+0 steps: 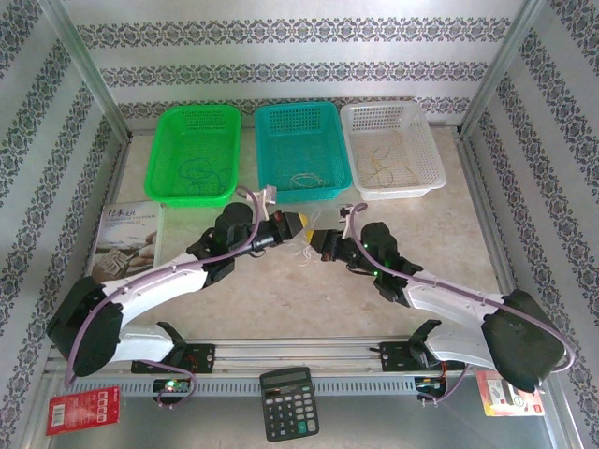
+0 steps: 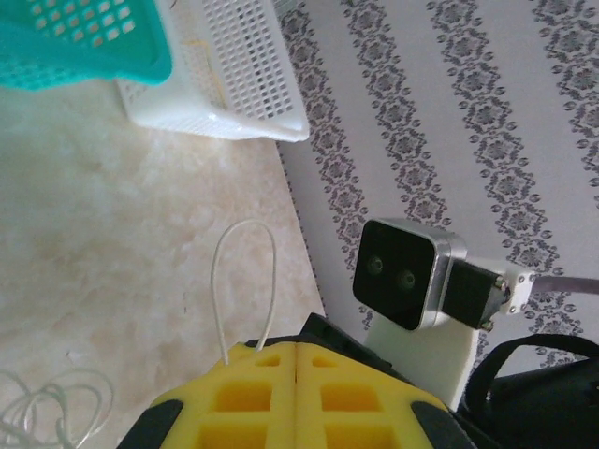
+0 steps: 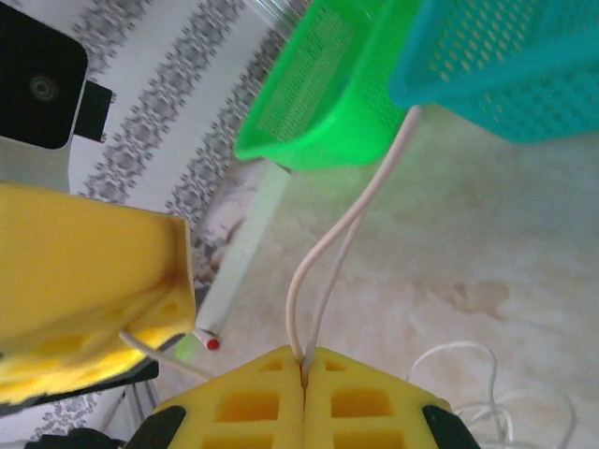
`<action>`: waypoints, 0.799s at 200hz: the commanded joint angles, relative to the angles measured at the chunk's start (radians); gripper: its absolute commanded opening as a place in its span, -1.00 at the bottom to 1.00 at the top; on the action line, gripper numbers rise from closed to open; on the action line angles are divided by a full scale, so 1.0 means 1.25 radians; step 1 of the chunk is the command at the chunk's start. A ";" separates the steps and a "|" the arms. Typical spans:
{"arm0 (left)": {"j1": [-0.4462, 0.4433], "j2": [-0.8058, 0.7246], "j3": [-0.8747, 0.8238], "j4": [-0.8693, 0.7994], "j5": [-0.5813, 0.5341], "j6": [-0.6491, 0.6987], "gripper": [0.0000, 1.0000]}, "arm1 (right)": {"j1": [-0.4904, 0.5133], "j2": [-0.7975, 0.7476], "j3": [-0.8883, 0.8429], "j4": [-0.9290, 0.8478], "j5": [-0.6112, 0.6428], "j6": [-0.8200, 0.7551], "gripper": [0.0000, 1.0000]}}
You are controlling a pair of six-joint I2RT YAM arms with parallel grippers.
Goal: Untangle the cables
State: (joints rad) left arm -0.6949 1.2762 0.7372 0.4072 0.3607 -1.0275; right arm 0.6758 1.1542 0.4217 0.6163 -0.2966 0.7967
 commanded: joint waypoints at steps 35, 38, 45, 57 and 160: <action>-0.005 -0.037 0.202 -0.029 0.022 0.060 -1.00 | -0.003 0.023 -0.058 0.001 0.022 -0.053 -0.73; -0.005 -0.035 0.209 -0.030 0.025 0.060 -1.00 | -0.002 0.024 -0.058 0.005 0.022 -0.053 -0.69; -0.004 -0.031 0.225 -0.034 0.031 0.061 -1.00 | -0.002 0.026 -0.058 0.011 0.021 -0.057 -0.60; -0.004 -0.023 0.246 -0.043 0.039 0.061 -1.00 | -0.001 0.029 -0.058 0.016 0.021 -0.061 -0.45; -0.005 -0.019 0.282 -0.035 0.056 0.040 -1.00 | -0.002 0.061 -0.058 0.024 0.052 -0.114 0.18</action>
State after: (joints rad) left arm -0.6945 1.2552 1.0534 0.3214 0.3992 -0.9691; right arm 0.6762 1.2190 0.3492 0.6273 -0.2584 0.6975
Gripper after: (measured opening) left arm 0.048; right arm 0.569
